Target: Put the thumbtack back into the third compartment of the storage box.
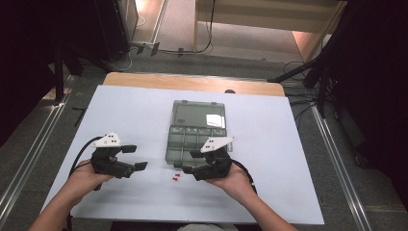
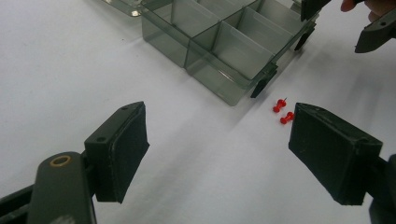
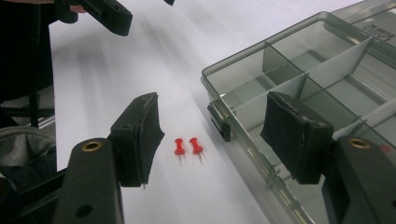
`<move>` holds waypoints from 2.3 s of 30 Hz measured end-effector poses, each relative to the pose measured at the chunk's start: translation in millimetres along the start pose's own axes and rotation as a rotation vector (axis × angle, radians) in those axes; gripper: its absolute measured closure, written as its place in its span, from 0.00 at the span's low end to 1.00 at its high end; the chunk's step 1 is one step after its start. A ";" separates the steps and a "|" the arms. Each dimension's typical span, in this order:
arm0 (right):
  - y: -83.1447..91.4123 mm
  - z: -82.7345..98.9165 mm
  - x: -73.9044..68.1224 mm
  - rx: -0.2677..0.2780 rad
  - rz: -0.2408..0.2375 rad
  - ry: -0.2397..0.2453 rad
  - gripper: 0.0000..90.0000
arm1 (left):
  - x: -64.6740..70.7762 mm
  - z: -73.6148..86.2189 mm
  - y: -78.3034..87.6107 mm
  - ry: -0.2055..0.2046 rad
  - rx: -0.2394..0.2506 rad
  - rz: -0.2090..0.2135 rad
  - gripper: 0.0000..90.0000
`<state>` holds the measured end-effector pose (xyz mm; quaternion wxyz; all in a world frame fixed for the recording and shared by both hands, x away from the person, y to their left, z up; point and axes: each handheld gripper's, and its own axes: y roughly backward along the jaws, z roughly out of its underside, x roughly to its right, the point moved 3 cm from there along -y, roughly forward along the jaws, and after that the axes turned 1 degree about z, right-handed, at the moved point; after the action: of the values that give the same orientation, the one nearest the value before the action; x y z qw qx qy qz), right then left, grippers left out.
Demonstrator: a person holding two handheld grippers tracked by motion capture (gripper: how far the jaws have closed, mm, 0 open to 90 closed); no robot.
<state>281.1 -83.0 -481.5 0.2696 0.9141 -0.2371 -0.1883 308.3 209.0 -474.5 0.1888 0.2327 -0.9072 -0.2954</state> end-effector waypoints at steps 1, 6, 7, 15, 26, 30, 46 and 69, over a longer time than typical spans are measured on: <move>-1.7 0.5 -1.7 -0.001 -0.004 0.008 0.42 | 0.0 0.0 0.0 0.000 0.000 0.000 0.21; -6.6 2.0 -6.2 -0.011 -0.020 0.022 0.42 | 0.1 -0.2 0.2 -0.002 -0.001 0.001 0.21; -6.6 2.0 -6.2 -0.011 -0.020 0.022 0.42 | 0.1 -0.2 0.2 -0.002 -0.001 0.001 0.21; -13.8 5.7 -12.9 -0.018 -0.038 0.040 0.42 | 0.3 -0.5 0.2 0.001 0.004 0.001 0.21; -21.9 10.7 -19.2 -0.036 -0.048 0.060 0.45 | -0.2 -0.3 0.8 0.004 0.004 -0.002 0.21; -24.5 11.5 -20.5 -0.034 -0.049 0.062 0.45 | 0.3 -1.1 0.8 0.004 0.009 0.001 0.21; -38.9 20.0 -25.9 -0.070 -0.062 0.078 0.48 | -0.6 -0.2 1.5 0.008 0.007 -0.002 0.21; -60.1 30.0 -31.6 -0.142 -0.041 0.127 0.59 | -0.5 -0.5 1.4 0.006 0.009 0.000 0.21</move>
<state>261.1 -33.6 -533.2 0.3443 0.9075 -0.1869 -0.1518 308.6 210.1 -473.4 0.1906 0.2345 -0.9078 -0.2908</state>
